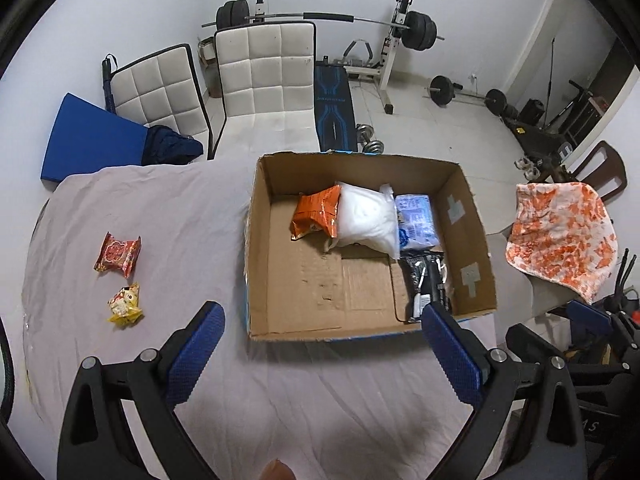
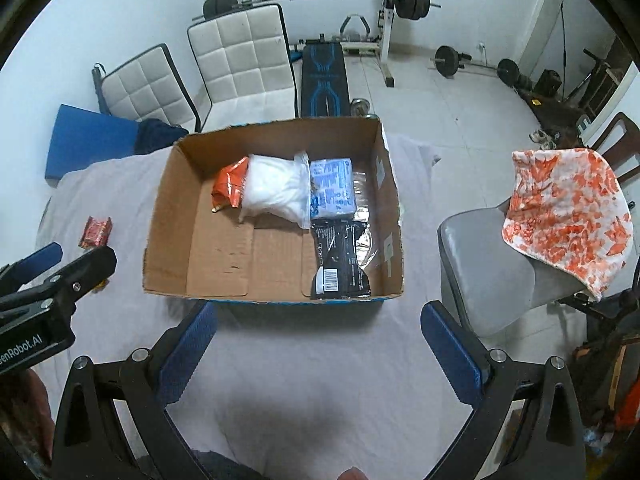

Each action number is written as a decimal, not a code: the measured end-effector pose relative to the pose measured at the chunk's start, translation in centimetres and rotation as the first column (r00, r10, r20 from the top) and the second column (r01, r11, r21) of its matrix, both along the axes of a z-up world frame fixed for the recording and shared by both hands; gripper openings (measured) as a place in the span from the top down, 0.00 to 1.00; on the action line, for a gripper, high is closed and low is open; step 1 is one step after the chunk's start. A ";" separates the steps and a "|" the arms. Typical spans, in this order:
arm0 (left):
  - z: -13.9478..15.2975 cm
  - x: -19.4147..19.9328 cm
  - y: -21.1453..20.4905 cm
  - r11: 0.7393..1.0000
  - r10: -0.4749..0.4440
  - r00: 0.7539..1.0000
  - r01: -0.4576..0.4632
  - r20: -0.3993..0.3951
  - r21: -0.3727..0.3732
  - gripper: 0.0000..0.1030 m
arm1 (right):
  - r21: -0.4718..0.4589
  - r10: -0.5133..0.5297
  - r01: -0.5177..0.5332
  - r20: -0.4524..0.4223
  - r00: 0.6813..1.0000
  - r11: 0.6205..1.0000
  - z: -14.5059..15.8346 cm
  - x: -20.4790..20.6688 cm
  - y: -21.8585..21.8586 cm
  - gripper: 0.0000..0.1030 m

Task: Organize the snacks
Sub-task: 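Lower both packs into the box and open both tools, then grasp the yellow panda pack with the left tool while the right tool grasps the red-and-green pack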

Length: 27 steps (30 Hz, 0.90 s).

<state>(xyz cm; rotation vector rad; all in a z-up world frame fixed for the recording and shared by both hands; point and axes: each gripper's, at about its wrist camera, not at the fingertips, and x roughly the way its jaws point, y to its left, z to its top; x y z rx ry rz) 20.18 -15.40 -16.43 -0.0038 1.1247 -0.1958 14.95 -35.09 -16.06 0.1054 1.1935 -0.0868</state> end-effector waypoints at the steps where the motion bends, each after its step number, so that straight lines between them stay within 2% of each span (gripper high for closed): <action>1: 0.3 -0.3 0.1 1.000 0.002 1.000 -0.002 0.004 -0.005 0.02 | 0.000 0.000 0.000 0.006 1.000 1.000 0.3 -0.2 0.1 0.00; 10: 1.4 -1.0 1.7 0.999 -0.007 1.000 0.007 0.008 -0.037 0.02 | 0.018 -0.031 0.031 0.004 0.999 0.999 1.5 -0.7 1.5 0.00; 14: 2.4 -0.9 4.0 0.999 -0.004 1.000 0.005 0.012 -0.052 0.02 | 0.028 -0.023 0.022 0.014 1.000 0.999 2.5 -0.5 3.9 0.00; 21: 3.2 0.0 13.1 0.994 0.100 0.995 -0.099 0.021 -0.046 0.02 | 0.049 0.070 -0.070 0.011 0.998 0.996 2.8 2.3 12.1 0.00; 24: 1.8 0.8 18.4 0.984 0.177 0.984 -0.177 -0.010 -0.022 0.02 | 0.057 0.131 -0.131 -0.002 0.991 0.990 1.9 4.1 16.7 0.00; 27: -1.0 1.8 23.8 0.968 0.252 0.965 -0.251 -0.074 0.015 0.02 | 0.065 0.184 -0.182 -0.032 0.982 0.981 -0.2 6.3 21.0 0.00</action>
